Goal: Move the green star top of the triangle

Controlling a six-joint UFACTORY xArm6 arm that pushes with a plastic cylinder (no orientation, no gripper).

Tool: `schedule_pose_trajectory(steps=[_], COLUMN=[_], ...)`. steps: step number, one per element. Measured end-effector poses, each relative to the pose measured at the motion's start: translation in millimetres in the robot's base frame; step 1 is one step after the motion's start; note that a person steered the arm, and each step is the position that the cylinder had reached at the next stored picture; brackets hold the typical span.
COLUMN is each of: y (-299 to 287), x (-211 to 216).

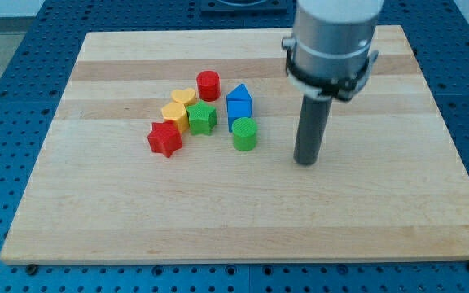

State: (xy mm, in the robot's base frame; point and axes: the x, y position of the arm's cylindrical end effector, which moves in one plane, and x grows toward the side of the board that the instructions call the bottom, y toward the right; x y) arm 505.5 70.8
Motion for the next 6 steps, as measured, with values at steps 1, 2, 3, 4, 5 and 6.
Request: schedule_pose_trajectory(steps=[1, 2, 3, 4, 5, 6], y=[-62, -108, -125, -130, -130, -138], x=[25, 27, -7, -41, -58, -63])
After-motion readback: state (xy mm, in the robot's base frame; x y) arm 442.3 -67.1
